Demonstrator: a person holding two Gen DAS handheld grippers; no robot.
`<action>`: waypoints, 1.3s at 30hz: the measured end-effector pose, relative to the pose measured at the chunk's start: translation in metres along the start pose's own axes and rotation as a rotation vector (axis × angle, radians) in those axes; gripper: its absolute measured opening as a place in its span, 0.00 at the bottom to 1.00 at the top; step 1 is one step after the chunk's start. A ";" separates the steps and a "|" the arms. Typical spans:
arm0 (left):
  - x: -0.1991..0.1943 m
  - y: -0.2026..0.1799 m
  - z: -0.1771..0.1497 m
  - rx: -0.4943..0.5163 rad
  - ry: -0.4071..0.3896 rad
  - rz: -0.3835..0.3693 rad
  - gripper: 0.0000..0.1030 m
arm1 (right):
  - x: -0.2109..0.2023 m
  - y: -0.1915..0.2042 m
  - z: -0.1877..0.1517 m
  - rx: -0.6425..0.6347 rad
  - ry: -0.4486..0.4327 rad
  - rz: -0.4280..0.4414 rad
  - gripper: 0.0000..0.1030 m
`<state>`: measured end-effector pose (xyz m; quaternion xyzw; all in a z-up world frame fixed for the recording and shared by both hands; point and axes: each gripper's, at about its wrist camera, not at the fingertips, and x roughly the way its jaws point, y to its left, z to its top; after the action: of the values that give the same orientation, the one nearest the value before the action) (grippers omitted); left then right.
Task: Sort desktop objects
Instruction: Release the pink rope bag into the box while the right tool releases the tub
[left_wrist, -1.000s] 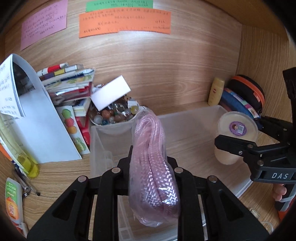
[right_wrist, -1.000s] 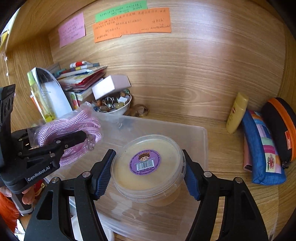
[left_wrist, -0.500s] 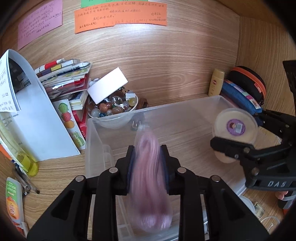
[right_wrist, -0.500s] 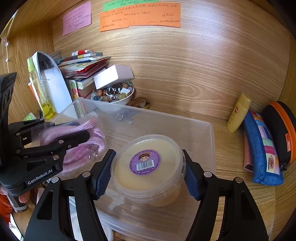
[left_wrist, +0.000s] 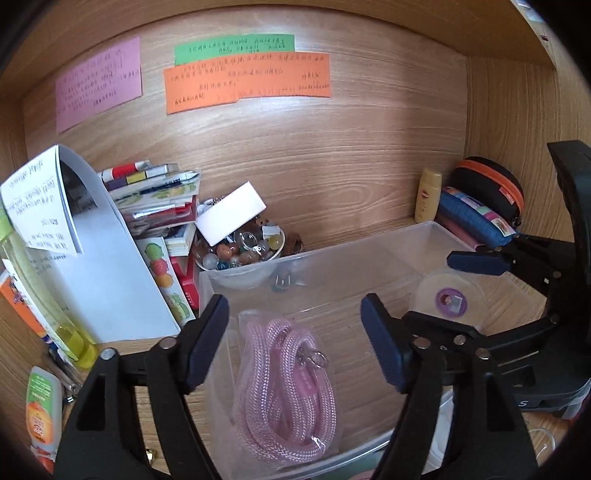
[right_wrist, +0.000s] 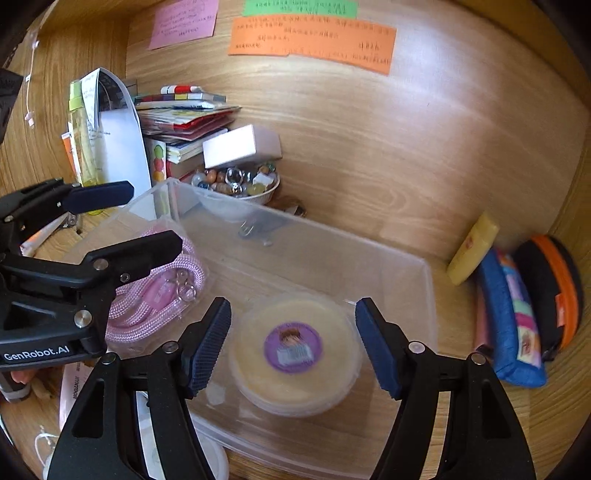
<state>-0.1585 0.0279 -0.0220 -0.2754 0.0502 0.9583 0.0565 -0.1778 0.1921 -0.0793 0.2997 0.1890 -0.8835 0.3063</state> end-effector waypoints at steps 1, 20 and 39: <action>0.000 0.000 0.000 -0.001 -0.003 0.001 0.77 | 0.000 -0.001 0.001 0.002 0.001 0.004 0.70; -0.032 0.015 0.013 -0.028 -0.082 0.004 0.92 | -0.026 -0.027 0.013 0.098 -0.084 -0.043 0.92; -0.097 0.062 -0.019 -0.074 -0.018 0.052 0.94 | -0.109 -0.020 -0.030 0.097 -0.172 -0.005 0.97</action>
<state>-0.0751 -0.0434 0.0177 -0.2674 0.0215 0.9631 0.0217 -0.1090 0.2690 -0.0282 0.2366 0.1195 -0.9149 0.3045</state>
